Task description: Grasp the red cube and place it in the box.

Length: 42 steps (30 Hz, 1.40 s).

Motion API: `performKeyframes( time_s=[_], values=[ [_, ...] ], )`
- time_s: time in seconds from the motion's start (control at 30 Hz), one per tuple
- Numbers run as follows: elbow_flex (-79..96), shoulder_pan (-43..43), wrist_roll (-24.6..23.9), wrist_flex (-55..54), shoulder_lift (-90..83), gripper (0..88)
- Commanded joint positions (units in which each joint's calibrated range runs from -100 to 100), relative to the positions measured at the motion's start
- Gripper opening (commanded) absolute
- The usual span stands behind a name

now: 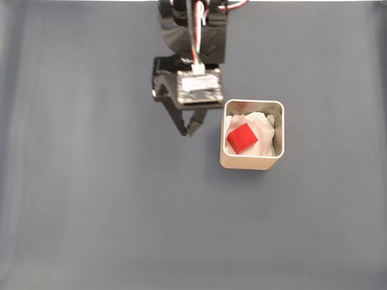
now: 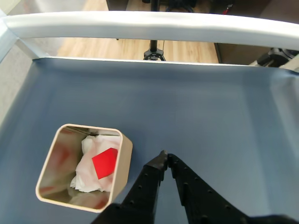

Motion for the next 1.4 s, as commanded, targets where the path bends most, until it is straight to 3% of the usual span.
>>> performKeyframes(
  time_s=[0.0, 0.5, 1.37],
  values=[
    [2.51, 2.44, -0.34, -0.38, -5.70, 0.2],
    [24.38, 5.77, -1.32, 7.91, -30.80, 0.2],
    [50.36, 5.63, -0.83, 8.08, -46.98, 0.2]
  ],
)
